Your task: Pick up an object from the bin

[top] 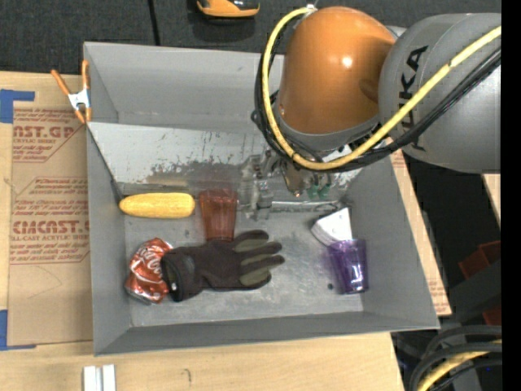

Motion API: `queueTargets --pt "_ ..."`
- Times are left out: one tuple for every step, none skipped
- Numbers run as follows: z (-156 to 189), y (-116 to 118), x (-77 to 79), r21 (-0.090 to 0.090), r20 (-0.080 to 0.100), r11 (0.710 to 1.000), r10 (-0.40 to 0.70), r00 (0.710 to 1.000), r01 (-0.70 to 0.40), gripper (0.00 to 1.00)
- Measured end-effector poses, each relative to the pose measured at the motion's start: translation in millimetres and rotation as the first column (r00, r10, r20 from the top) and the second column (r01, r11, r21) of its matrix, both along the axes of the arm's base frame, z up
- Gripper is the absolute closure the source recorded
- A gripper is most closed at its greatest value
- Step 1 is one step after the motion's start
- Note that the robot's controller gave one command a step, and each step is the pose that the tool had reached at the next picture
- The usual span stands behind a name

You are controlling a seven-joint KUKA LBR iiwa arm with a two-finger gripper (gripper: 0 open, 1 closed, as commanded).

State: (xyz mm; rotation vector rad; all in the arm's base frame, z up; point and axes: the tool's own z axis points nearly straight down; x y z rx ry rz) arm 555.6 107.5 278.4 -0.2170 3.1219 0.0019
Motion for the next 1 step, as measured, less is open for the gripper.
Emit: queueTargets --pt "-5.2 -0.6 -1.2 -0.001 -0.008 1.000 -0.001 1.000 0.001 0.00"
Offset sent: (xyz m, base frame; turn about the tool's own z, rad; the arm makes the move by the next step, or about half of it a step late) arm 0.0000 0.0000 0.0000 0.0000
